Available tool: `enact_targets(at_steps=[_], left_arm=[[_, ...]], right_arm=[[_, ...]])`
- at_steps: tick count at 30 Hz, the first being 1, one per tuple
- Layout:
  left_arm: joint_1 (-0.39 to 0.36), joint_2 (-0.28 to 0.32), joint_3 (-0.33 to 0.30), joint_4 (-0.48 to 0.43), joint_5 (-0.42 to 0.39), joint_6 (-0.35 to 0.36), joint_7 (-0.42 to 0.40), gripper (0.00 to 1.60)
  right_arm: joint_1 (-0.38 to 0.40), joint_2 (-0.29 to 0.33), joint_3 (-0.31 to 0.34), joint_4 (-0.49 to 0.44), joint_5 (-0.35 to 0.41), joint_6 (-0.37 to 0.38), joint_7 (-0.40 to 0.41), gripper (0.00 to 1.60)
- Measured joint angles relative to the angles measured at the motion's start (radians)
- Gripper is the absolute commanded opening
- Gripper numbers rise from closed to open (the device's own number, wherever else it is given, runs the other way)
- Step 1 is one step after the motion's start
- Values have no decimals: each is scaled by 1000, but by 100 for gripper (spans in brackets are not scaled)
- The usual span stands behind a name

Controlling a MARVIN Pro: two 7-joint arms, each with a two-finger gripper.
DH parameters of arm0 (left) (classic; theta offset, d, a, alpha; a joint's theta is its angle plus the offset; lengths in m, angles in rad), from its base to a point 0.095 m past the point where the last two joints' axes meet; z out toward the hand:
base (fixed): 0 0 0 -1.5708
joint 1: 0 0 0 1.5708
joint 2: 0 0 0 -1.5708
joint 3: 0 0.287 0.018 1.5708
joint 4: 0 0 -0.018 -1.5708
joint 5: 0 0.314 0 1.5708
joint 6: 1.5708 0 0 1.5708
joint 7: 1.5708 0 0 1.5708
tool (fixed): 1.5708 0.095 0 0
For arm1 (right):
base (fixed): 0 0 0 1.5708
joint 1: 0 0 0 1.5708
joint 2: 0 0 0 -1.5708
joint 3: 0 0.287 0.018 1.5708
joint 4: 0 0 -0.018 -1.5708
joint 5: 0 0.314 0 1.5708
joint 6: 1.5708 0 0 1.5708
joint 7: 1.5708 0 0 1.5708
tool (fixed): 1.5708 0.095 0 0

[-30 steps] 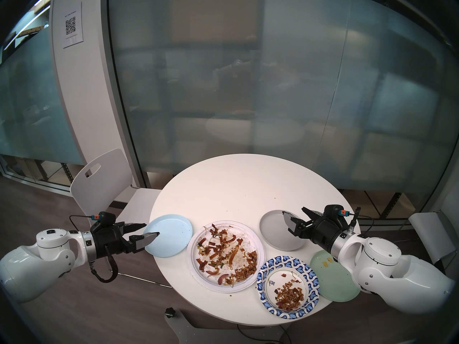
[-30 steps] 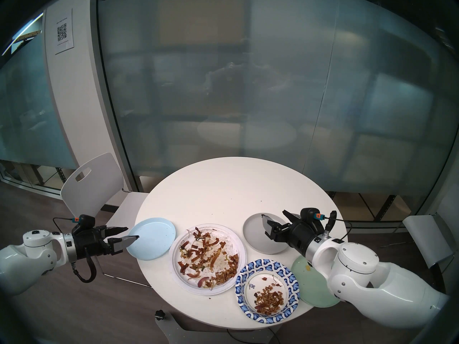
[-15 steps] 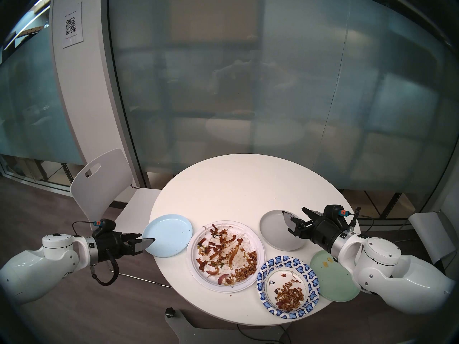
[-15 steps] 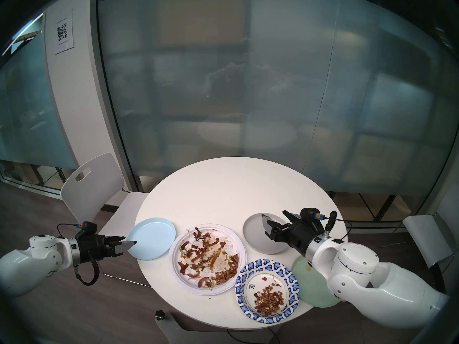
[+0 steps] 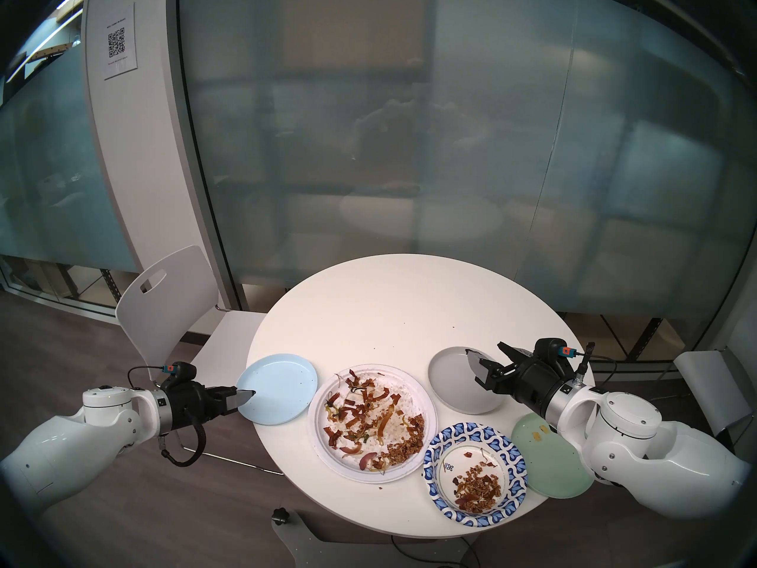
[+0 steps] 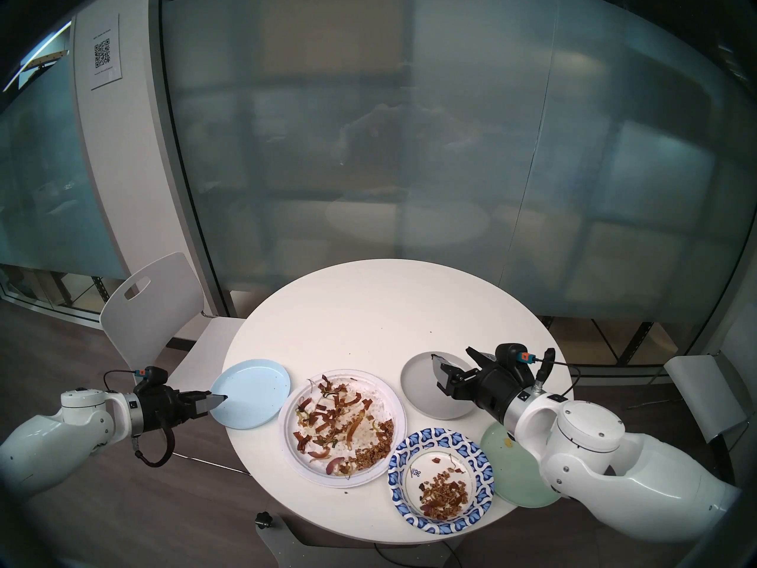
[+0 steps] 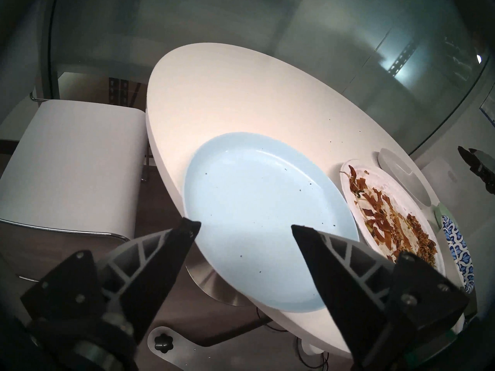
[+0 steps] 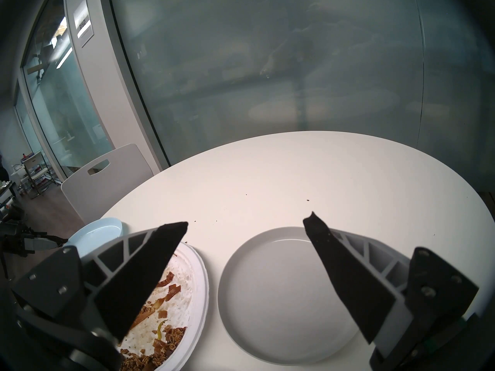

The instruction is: Stack the plates into one stack

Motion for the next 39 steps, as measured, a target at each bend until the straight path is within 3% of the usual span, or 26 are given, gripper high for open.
enact_targets(at_steps=[13, 24, 33, 39], left_arm=[[-97, -39, 52, 59, 27, 32, -38, 119], [-106, -31, 39, 65, 12, 50, -70, 132], [-106, -9, 25, 63, 12, 44, -93, 129], [-116, -4, 47, 78, 56, 36, -95, 127]], right_arm=[[0, 0, 0, 0, 0, 0, 0, 160], [0, -1, 0, 0, 0, 1, 0, 160], [0, -1, 0, 0, -1, 1, 0, 160], [-1, -1, 0, 0, -1, 1, 0, 160]])
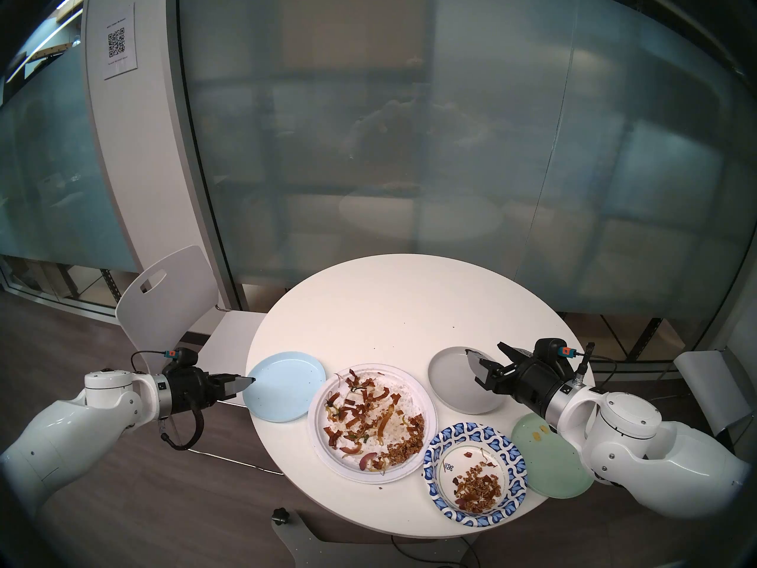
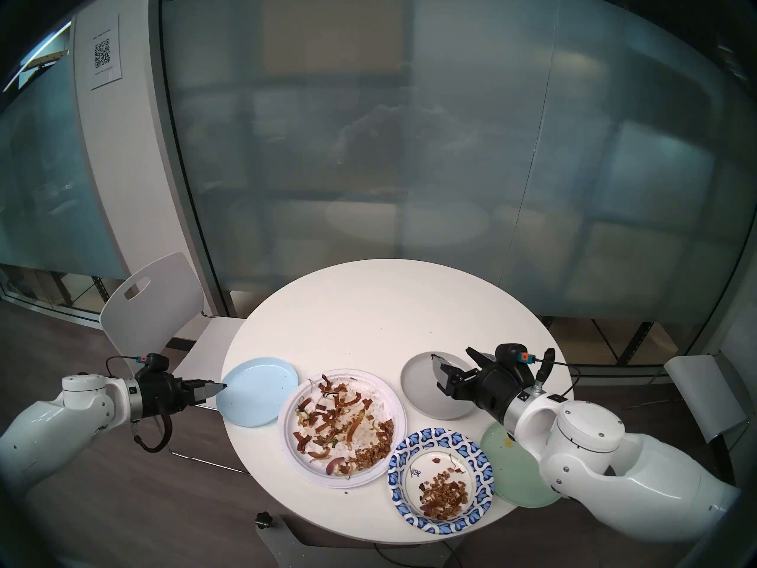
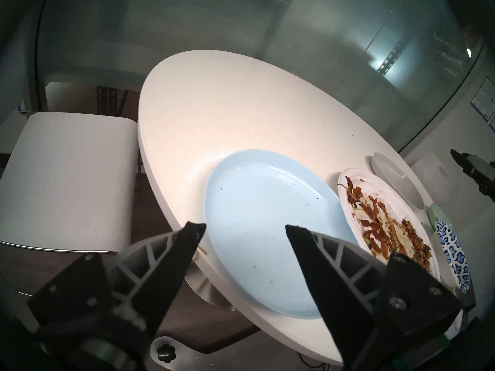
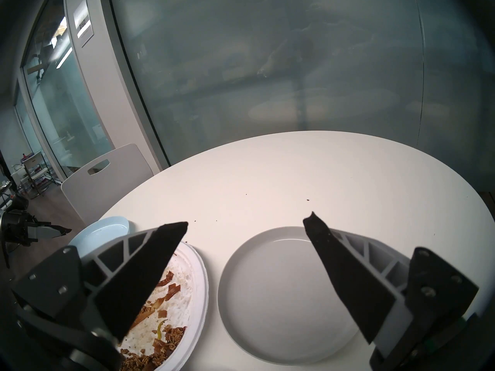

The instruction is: Stack the plates into one stack

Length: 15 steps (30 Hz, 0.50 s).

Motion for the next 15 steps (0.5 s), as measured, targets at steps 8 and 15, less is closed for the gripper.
enact_targets(at_steps=[8, 15], left_arm=[[-13, -8, 28, 4, 43, -13, 13, 108], [-27, -23, 48, 13, 87, -32, 36, 108]], right_arm=[[0, 0, 0, 0, 0, 0, 0, 160], [0, 0, 0, 0, 0, 0, 0, 160]])
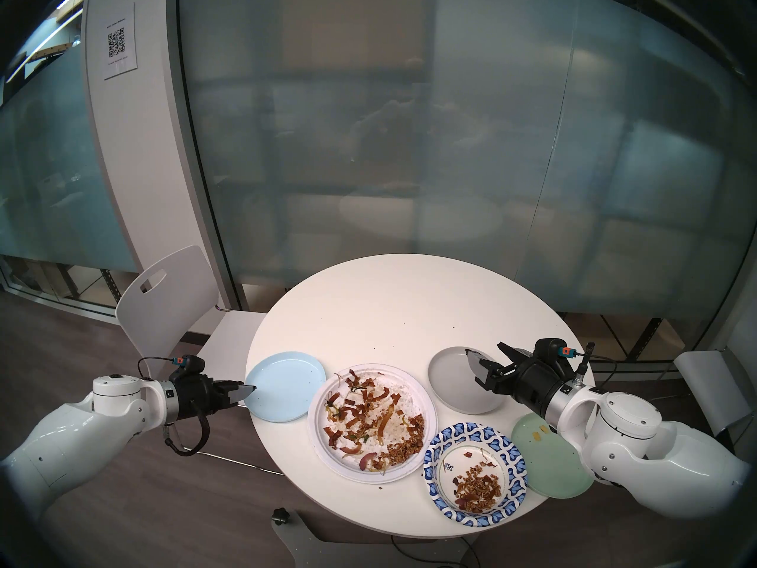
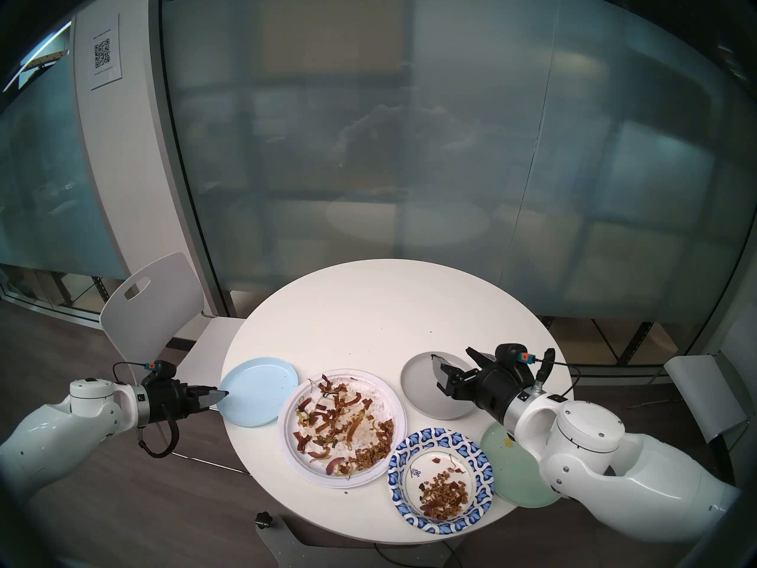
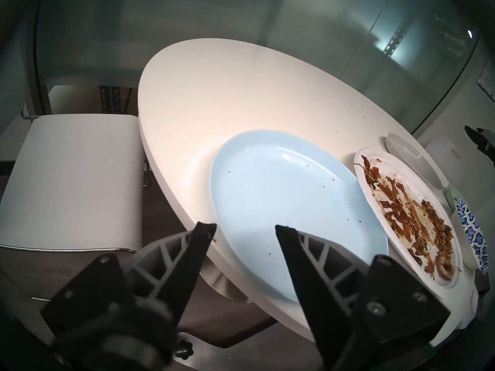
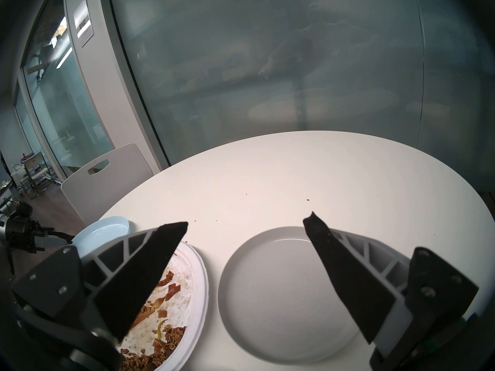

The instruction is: Stack the plates into one stack

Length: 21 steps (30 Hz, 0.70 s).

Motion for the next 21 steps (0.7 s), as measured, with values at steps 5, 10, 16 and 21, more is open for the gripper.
enact_targets(at_steps=[5, 10, 16, 21], left_arm=[[-1, -11, 13, 3, 24, -12, 12, 99], [-2, -19, 14, 2, 30, -14, 15, 77], [-2, -24, 14, -1, 27, -14, 10, 61], [-5, -29, 16, 0, 27, -13, 9, 43]], right_arm=[[0, 0, 0, 0, 0, 0, 0, 160], [0, 0, 0, 0, 0, 0, 0, 160], [0, 0, 0, 0, 0, 0, 0, 160], [0, 0, 0, 0, 0, 0, 0, 160]])
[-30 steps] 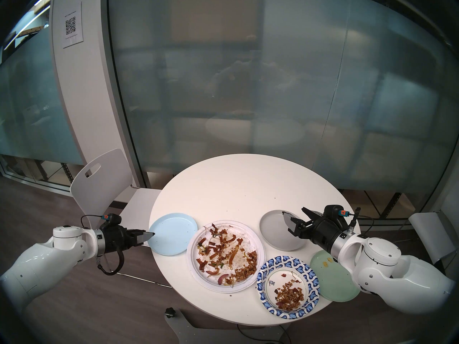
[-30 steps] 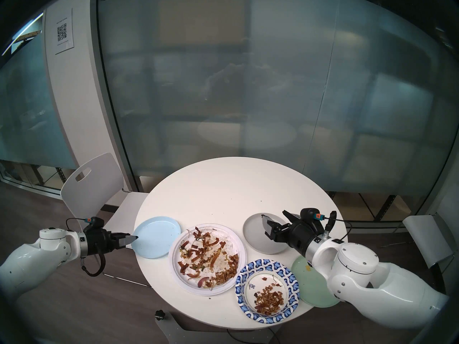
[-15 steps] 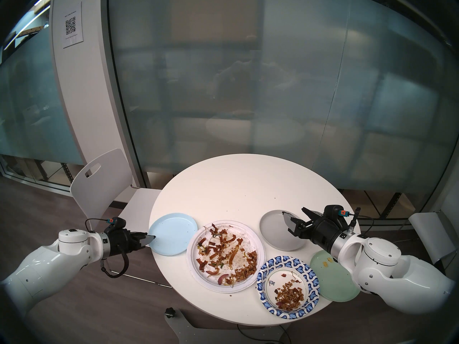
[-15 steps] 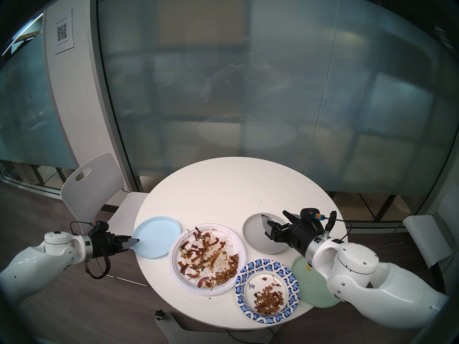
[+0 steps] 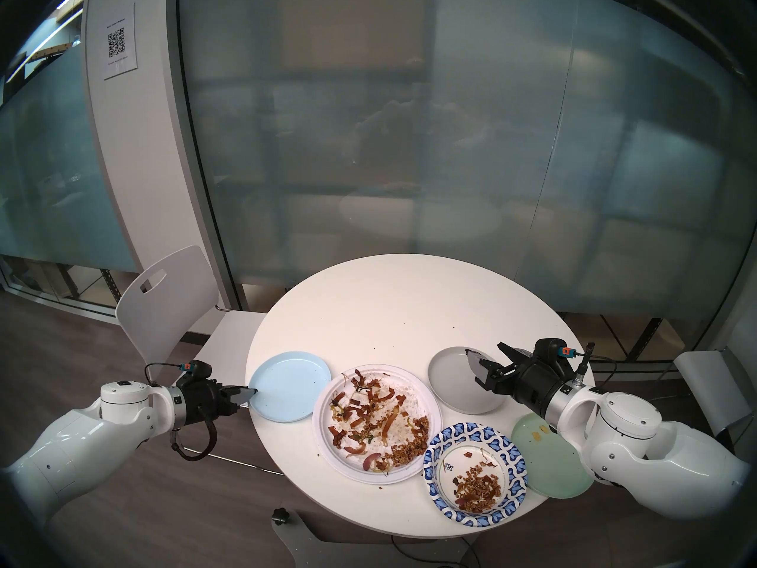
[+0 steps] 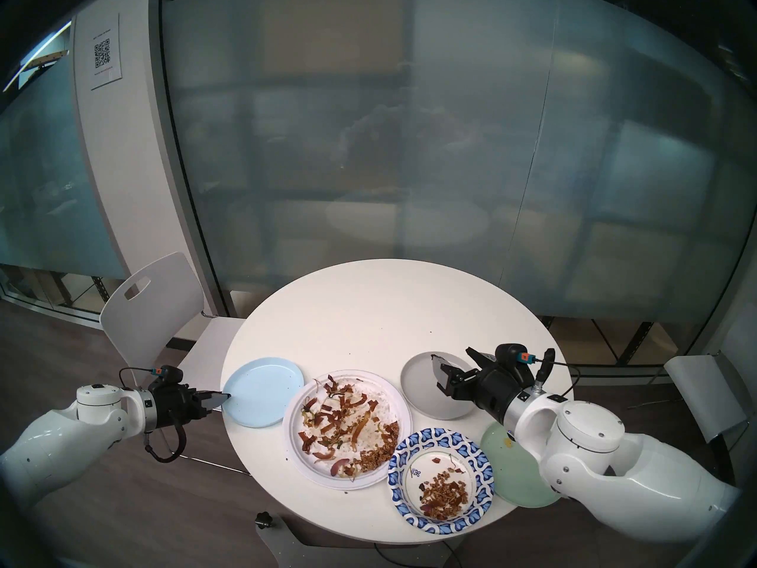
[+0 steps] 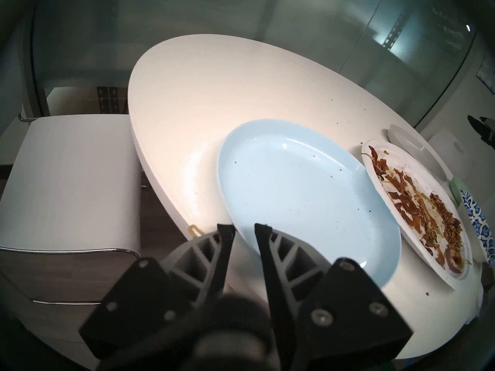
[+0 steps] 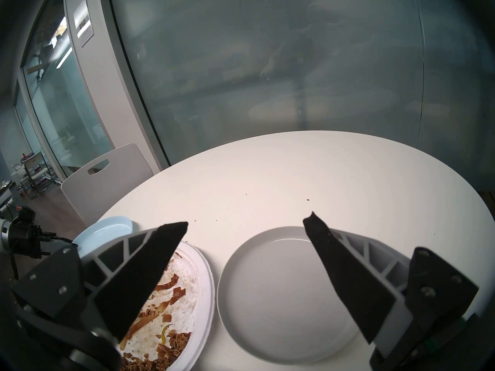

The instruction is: Stack the plates into one stack

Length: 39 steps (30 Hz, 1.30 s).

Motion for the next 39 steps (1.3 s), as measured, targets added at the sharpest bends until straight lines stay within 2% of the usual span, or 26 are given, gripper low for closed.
enact_targets(at_steps=[3, 7, 17, 26, 33, 39], left_arm=[[-2, -3, 0, 1, -1, 0, 0, 33], [-6, -8, -1, 4, -8, 3, 5, 0], [-43, -37, -8, 54, -38, 31, 40, 0], [-93, -82, -4, 92, -31, 22, 104, 0], [-76, -76, -19, 39, -35, 10, 100, 0], [-48, -58, -56, -29, -101, 36, 68, 0]], right_arm=[[0, 0, 0, 0, 0, 0, 0, 160], [0, 0, 0, 0, 0, 0, 0, 160], [0, 0, 0, 0, 0, 0, 0, 160], [0, 0, 0, 0, 0, 0, 0, 160], [0, -1, 0, 0, 0, 0, 0, 160], [0, -1, 0, 0, -1, 0, 0, 160]])
